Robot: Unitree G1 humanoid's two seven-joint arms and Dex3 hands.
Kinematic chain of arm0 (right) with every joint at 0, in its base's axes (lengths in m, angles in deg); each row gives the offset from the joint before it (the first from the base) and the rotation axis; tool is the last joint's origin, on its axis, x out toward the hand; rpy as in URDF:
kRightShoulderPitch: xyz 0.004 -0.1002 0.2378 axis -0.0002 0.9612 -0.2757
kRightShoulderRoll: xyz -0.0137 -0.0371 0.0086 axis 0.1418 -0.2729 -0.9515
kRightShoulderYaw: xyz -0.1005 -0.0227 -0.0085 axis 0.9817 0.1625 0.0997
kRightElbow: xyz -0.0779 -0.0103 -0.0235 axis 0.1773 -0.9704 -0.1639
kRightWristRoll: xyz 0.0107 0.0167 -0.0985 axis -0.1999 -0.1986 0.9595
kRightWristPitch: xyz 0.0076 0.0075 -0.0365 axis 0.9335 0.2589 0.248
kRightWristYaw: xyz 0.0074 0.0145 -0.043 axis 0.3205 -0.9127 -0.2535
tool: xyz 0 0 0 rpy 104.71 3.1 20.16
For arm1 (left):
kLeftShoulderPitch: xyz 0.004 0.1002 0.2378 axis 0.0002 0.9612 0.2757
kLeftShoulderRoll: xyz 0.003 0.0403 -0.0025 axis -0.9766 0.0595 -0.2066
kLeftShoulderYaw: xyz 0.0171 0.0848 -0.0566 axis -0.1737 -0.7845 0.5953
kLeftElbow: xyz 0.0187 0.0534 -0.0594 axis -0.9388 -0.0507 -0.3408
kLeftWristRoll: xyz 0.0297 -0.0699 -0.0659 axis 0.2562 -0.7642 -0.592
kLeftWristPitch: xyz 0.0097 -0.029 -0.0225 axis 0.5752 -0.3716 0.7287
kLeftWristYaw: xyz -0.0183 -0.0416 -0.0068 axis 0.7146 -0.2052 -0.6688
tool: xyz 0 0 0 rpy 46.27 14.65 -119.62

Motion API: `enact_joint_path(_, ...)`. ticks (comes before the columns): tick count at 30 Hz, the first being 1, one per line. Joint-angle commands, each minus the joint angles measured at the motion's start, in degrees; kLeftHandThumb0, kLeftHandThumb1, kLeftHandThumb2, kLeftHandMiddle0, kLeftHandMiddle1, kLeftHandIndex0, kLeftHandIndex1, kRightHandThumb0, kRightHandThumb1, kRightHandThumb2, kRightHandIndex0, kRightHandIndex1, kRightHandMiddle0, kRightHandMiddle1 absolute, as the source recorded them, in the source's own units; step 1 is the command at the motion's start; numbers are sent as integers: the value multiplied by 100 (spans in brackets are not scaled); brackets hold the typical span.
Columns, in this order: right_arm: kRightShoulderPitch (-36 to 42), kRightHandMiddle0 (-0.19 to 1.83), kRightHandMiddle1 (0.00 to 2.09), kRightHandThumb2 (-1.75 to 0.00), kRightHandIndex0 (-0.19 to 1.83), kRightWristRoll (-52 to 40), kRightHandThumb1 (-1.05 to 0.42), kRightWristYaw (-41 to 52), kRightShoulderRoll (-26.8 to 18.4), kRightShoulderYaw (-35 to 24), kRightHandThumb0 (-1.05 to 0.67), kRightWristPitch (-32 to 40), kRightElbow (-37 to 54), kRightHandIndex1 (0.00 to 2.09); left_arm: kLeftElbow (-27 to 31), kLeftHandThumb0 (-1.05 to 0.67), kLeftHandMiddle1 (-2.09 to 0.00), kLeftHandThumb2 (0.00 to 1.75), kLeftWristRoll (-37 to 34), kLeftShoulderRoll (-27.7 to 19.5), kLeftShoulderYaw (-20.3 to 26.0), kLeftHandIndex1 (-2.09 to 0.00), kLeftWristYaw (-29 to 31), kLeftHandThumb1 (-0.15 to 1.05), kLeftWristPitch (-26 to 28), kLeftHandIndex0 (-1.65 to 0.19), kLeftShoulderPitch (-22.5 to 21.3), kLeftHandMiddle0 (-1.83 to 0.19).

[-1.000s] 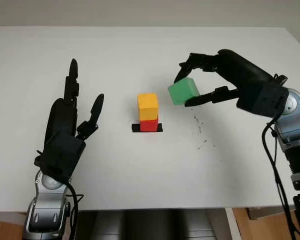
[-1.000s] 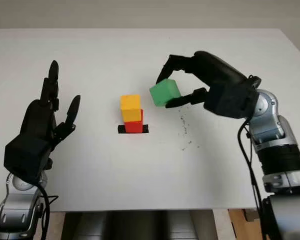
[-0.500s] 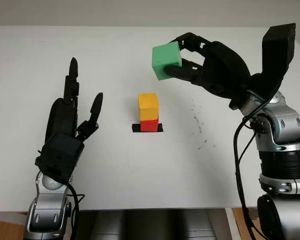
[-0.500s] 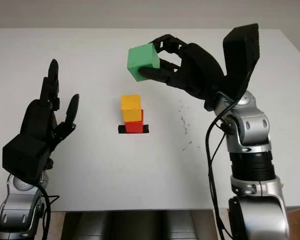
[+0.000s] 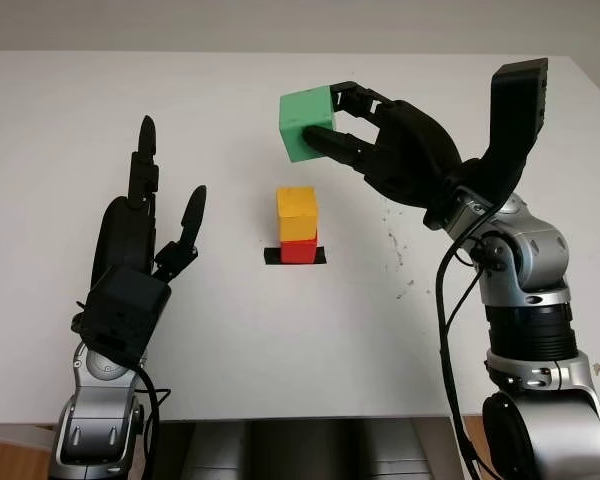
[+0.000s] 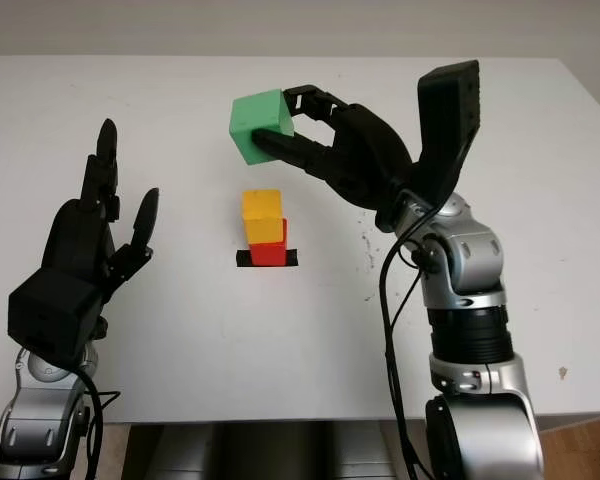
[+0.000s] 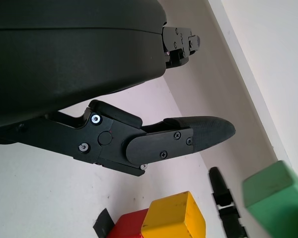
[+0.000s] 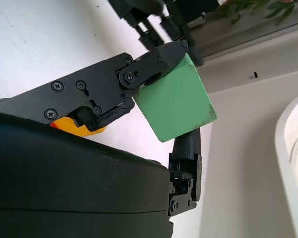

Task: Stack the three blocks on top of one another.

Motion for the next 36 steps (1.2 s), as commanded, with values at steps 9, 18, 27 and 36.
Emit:
enact_joint_path(9, 42, 23, 177, -5, 27, 352, -98, 104, 117, 163, -47, -560, -491, 2, 43, -70, -5, 57, 53, -6, -5, -6, -19, 105, 34, 10, 57, 15)
enact_joint_path(18, 103, 28, 171, -5, 29, 415, -97, 246, 181, 198, -48, -634, -640, 3, -10, -70, -6, 58, 86, -16, -5, -6, -27, 105, -27, 9, 53, 14)
enact_joint_path(27, 127, 30, 174, -5, 29, 322, -96, 324, 250, 185, -49, -445, -584, 3, 5, -70, -6, 58, 79, -9, 12, -5, -35, 105, -63, 10, 92, 13)
enact_joint_path(36, 162, 29, 175, -6, 29, 304, -98, 474, 271, 163, -49, -454, -654, 4, -6, -70, -5, 57, 20, 9, 18, -5, -24, 105, -37, 10, 96, 14)
